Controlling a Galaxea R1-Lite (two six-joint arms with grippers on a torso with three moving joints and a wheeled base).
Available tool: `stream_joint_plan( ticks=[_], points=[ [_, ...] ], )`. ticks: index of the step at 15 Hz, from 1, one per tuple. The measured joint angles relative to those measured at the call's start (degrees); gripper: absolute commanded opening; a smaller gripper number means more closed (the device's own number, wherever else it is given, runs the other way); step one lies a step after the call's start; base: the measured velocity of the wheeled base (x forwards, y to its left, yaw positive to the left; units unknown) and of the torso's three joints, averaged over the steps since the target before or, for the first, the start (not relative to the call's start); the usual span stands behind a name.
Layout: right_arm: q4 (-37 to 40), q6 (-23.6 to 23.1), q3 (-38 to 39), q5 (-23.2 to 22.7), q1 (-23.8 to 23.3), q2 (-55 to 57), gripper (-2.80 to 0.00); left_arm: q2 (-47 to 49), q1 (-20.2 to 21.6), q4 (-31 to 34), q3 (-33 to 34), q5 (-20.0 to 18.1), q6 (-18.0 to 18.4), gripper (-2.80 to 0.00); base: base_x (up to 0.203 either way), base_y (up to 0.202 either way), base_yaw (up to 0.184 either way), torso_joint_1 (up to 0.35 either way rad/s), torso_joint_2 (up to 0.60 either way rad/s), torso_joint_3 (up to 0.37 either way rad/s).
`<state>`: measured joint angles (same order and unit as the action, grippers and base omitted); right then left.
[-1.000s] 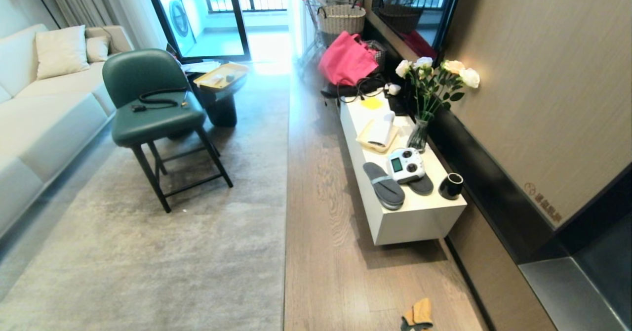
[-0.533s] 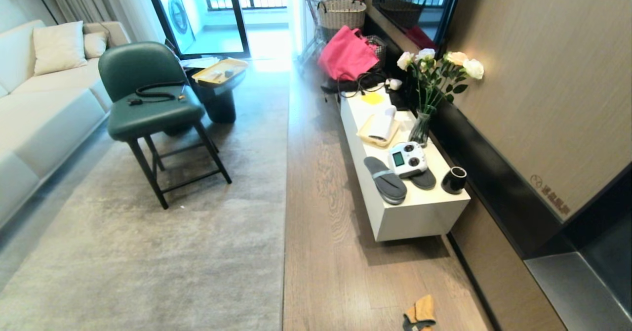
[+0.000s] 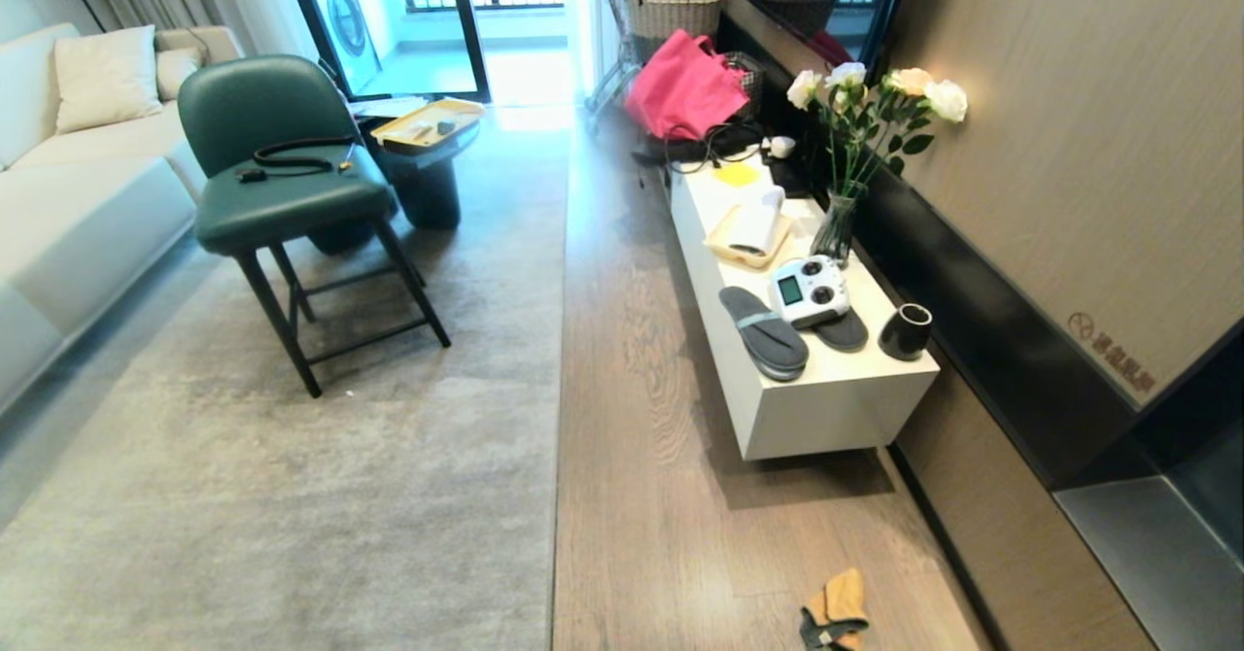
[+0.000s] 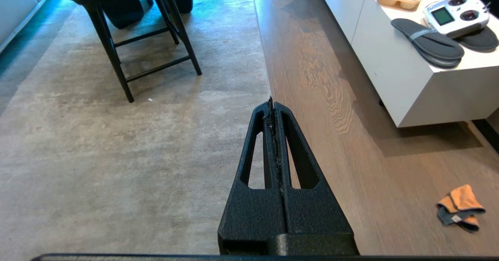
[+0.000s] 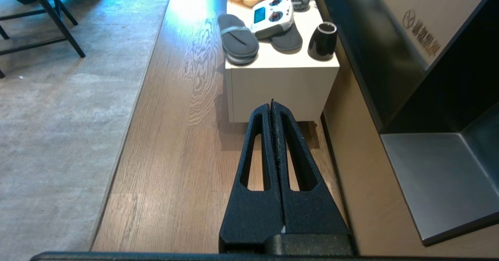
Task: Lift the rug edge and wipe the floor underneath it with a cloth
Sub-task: Pick up the rag
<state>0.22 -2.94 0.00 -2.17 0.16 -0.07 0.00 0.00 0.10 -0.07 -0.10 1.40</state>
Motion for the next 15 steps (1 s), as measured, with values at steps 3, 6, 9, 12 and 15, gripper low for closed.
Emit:
stream_joint_plan(
  ticks=[3, 6, 9, 12, 15],
  points=[
    [0.0, 0.0, 0.0, 0.0, 0.0, 0.0, -2.8, 0.0, 0.0, 0.0, 0.0, 0.0, 0.0, -2.8, 0.0, 0.0, 0.0, -0.155, 0.51, 0.361],
    [0.0, 0.0, 0.0, 0.0, 0.0, 0.0, -2.8, 0.0, 0.0, 0.0, 0.0, 0.0, 0.0, -2.8, 0.0, 0.0, 0.0, -0.124, 0.5, 0.369],
    [0.0, 0.0, 0.0, 0.0, 0.0, 0.0, -2.8, 0.0, 0.0, 0.0, 0.0, 0.0, 0.0, -2.8, 0.0, 0.0, 0.0, -0.103, 0.47, 0.375],
    [0.0, 0.0, 0.0, 0.0, 0.0, 0.0, -2.8, 0.0, 0.0, 0.0, 0.0, 0.0, 0.0, -2.8, 0.0, 0.0, 0.0, -0.046, 0.46, 0.39],
    [0.0, 0.0, 0.0, 0.0, 0.0, 0.0, -2.8, 0.0, 0.0, 0.0, 0.0, 0.0, 0.0, -2.8, 0.0, 0.0, 0.0, -0.03, 0.45, 0.415]
  ],
)
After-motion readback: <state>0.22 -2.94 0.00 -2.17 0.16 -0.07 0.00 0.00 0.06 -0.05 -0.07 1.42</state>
